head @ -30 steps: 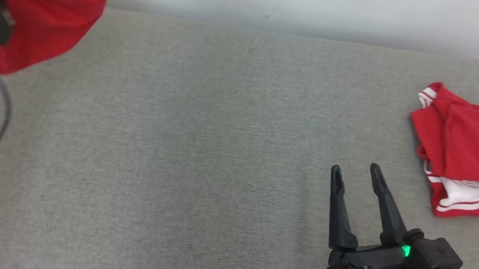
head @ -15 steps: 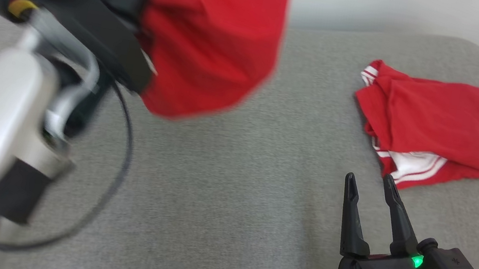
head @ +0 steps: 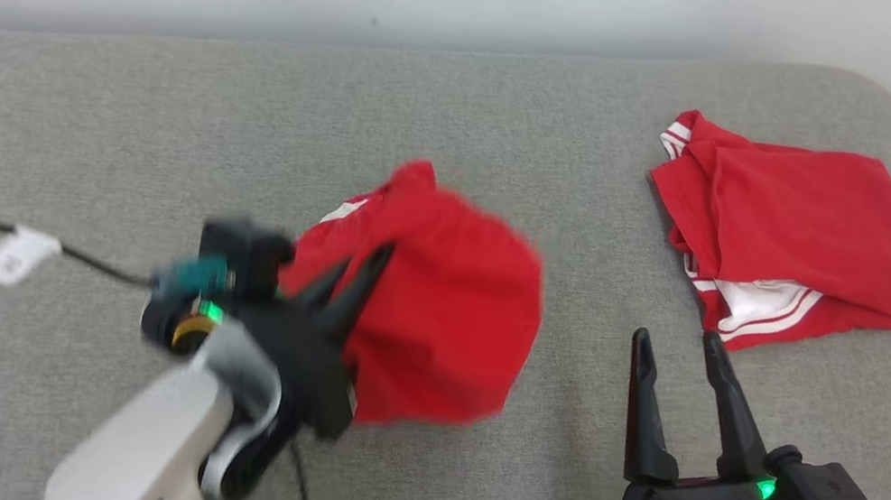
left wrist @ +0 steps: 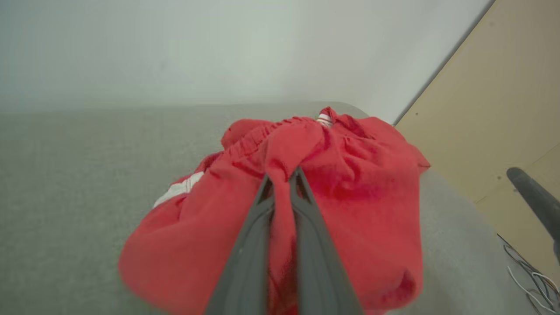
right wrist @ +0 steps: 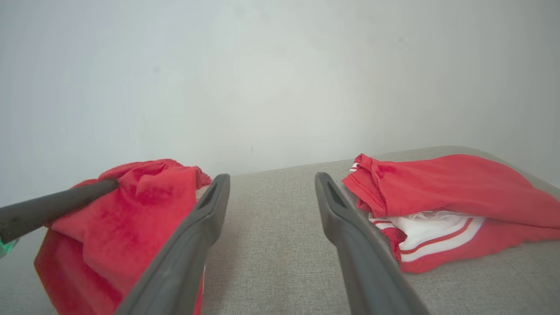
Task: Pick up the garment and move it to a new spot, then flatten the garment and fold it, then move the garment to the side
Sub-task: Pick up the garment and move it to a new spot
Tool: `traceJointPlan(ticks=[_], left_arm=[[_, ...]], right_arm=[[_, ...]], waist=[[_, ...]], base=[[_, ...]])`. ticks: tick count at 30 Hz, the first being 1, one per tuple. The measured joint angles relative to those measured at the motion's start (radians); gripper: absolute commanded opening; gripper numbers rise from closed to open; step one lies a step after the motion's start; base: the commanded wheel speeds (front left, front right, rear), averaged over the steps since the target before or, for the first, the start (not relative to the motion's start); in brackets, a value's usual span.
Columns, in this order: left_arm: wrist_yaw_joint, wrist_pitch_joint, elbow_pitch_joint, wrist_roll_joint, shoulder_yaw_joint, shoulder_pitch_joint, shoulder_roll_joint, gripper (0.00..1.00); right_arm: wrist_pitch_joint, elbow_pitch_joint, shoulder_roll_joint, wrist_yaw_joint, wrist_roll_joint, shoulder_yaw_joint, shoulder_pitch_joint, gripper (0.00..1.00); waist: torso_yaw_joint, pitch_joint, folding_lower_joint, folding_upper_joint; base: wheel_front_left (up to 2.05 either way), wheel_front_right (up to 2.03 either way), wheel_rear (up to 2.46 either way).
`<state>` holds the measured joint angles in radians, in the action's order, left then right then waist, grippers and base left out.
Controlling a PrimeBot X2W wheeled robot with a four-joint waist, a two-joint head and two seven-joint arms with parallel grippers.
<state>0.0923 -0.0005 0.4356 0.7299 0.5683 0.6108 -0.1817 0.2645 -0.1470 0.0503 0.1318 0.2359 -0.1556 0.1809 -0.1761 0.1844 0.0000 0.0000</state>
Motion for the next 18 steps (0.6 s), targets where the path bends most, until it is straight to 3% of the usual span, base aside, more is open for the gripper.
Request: traceJointPlan(ticks=[4, 5, 6, 7, 13, 18], left_arm=[[0.006, -0.028, 0.105, -0.001, 0.021, -0.044, 0.001, 0.00], [0.006, -0.040, 0.128, -0.007, 0.027, -0.051, -0.001, 0.32], [0.006, -0.053, 0.151, -0.019, 0.034, -0.055, -0.006, 0.86], [0.006, -0.063, 0.171, -0.029, 0.039, -0.055, -0.007, 1.00], [0.012, -0.127, 0.199, -0.049, 0.045, -0.041, -0.001, 1.00], [0.004, -0.146, 0.143, -0.073, 0.059, -0.007, -0.001, 1.00]], right_arm=[[0.000, -0.005, 0.000, 0.000, -0.003, -0.009, 0.000, 1.00], [0.000, -0.006, 0.000, 0.000, -0.003, -0.010, 0.000, 1.00], [0.000, -0.007, 0.000, 0.000, -0.004, -0.010, -0.001, 1.00], [0.000, -0.008, 0.000, 0.000, -0.005, -0.009, -0.002, 1.00], [0.000, -0.014, 0.000, 0.000, -0.009, 0.001, -0.024, 1.00], [0.000, -0.019, 0.000, 0.000, -0.007, -0.004, -0.042, 1.00]], waist=[[0.010, -0.008, 0.0000, 0.0000], [0.013, -0.011, 0.0000, 0.0000], [0.016, -0.014, 0.0000, 0.0000], [0.019, -0.017, 0.0000, 0.0000], [0.042, -0.039, 0.0000, 0.0000], [0.055, -0.064, 0.0000, 0.0000]], base=[[0.00, 0.00, 0.00], [0.00, 0.00, 0.00], [0.00, 0.00, 0.00], [0.00, 0.00, 0.00], [0.00, 0.00, 0.00], [0.00, 0.00, 0.00]])
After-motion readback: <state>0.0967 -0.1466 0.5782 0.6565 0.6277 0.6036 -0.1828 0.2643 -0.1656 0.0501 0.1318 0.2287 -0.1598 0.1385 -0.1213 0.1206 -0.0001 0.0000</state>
